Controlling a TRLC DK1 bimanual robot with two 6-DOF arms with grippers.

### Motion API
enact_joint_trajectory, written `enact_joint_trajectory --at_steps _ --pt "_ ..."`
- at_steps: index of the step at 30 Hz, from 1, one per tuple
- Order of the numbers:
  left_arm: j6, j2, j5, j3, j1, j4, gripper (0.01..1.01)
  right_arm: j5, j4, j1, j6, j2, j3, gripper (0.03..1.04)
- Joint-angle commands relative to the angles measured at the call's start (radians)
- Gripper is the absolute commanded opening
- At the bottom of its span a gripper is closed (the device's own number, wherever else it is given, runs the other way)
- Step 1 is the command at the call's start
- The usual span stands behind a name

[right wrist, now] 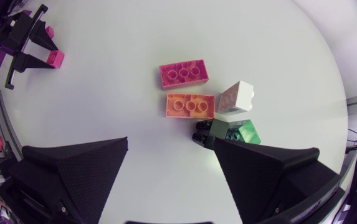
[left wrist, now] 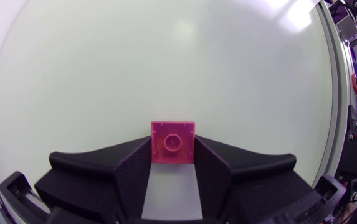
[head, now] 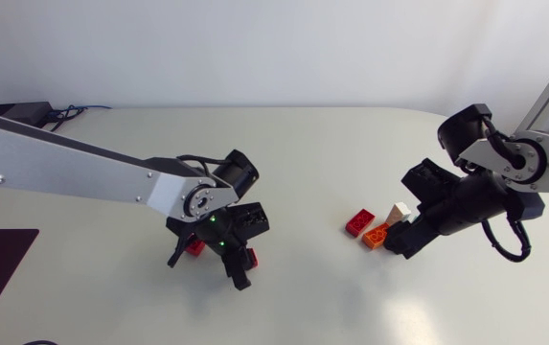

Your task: Sort duplo bricks by size, large to the right and small to the left

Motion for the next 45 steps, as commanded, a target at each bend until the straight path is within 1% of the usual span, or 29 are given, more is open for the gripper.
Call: enact_joint_trajectory --at_steps 1,4,7,12,19,22,23,24,26,27,28,29,33,37,39,41,45 --pt "0.035 0.000 -0.016 -0.069 0.056 -0.003 0.269 0.004 -0.004 -0.004 -0.003 -0.015 -0.032 0.99" --pt "0.077 -0.011 -0.016 -0.092 0.137 0.003 0.269 0.004 0.001 -0.004 -0.003 -0.014 -0.034 0.99" --pt "0.110 -0.025 -0.016 -0.111 0.191 0.003 0.269 0.004 0.002 -0.004 0.000 -0.014 -0.032 0.99" --pt "0.138 -0.057 -0.016 -0.146 0.223 0.003 0.269 0.003 0.007 -0.004 0.003 -0.009 -0.032 0.99" --pt "0.178 -0.086 -0.020 -0.163 0.297 0.003 0.270 0.004 0.016 -0.010 -0.002 -0.014 -0.049 0.99" --pt "0.178 -0.102 -0.022 -0.160 0.326 0.015 0.295 0.006 0.027 -0.022 -0.003 -0.014 -0.055 0.99" --pt "0.178 -0.106 -0.022 -0.158 0.330 0.018 0.328 0.006 0.035 -0.025 -0.005 -0.015 -0.057 0.99" --pt "0.175 -0.117 -0.023 -0.158 0.335 0.021 0.454 0.007 0.038 -0.031 -0.005 -0.015 -0.057 0.99" --pt "0.170 -0.137 -0.022 -0.161 0.337 0.021 0.752 0.010 0.044 -0.044 -0.006 -0.015 -0.057 0.99" --pt "0.167 -0.149 -0.022 -0.161 0.337 0.021 0.856 0.012 0.047 -0.048 -0.008 -0.018 -0.058 0.99" --pt "0.164 -0.160 -0.022 -0.161 0.335 0.021 0.926 0.013 0.047 -0.051 -0.010 -0.020 -0.058 0.99" --pt "0.163 -0.171 -0.022 -0.163 0.337 0.023 0.974 0.013 0.047 -0.056 -0.013 -0.023 -0.060 0.99" --pt "0.129 -0.230 -0.022 -0.175 0.335 0.041 0.984 0.013 0.055 -0.077 -0.011 -0.046 -0.072 0.99" --pt "0.058 -0.318 -0.022 -0.181 0.338 0.063 0.984 0.015 0.090 -0.117 -0.006 -0.075 -0.090 0.99" --pt "0.028 -0.373 -0.023 -0.192 0.355 0.095 0.984 0.024 0.116 -0.140 -0.005 -0.092 -0.106 0.99" --pt "0.000 -0.415 -0.036 -0.198 0.372 0.103 0.984 0.038 0.147 -0.156 -0.005 -0.113 -0.126 0.99" --pt "-0.044 -0.491 -0.091 -0.237 0.406 0.153 0.984 0.061 0.209 -0.197 -0.008 -0.141 -0.162 0.99"
